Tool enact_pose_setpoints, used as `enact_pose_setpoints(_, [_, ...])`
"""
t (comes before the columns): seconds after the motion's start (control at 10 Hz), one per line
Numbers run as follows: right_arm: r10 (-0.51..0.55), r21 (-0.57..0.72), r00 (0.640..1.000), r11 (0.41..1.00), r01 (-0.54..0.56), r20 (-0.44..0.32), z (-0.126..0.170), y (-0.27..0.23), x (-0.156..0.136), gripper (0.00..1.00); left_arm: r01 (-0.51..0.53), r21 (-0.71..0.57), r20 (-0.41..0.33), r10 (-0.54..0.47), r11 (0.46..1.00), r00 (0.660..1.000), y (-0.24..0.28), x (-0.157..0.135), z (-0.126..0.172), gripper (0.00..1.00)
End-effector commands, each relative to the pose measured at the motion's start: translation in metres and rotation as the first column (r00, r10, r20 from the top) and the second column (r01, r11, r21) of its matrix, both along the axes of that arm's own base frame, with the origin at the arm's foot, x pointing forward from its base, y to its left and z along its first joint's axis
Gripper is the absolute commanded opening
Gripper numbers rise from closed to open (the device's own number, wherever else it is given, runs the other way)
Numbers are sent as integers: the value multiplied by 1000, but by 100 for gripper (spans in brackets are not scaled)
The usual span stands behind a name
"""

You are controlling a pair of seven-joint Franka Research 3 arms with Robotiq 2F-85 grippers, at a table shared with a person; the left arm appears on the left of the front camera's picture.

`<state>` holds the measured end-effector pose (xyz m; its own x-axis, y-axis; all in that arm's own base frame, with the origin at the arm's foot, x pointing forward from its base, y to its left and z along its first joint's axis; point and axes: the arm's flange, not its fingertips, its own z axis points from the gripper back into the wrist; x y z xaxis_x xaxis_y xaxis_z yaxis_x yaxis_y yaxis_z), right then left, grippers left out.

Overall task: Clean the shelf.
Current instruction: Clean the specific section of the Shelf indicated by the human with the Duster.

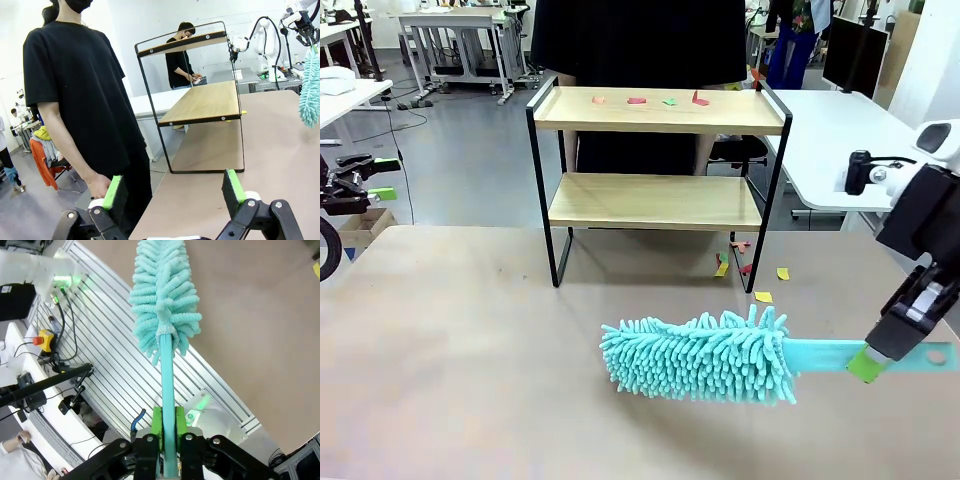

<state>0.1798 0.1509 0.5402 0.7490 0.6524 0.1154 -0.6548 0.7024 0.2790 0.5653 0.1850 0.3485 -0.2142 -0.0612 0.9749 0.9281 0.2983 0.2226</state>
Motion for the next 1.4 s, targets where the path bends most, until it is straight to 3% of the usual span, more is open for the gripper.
enact_pose_setpoints(0.0, [-3,24,1000,1000,2,11,4,1,1,13,-1,0,4,1,1000,1000,-1,-2,4,100])
enact_pose_setpoints(1.3, [-3,24,1000,1000,2,11,4,1,1,13,-1,0,4,1,1000,1000,-1,-2,4,100])
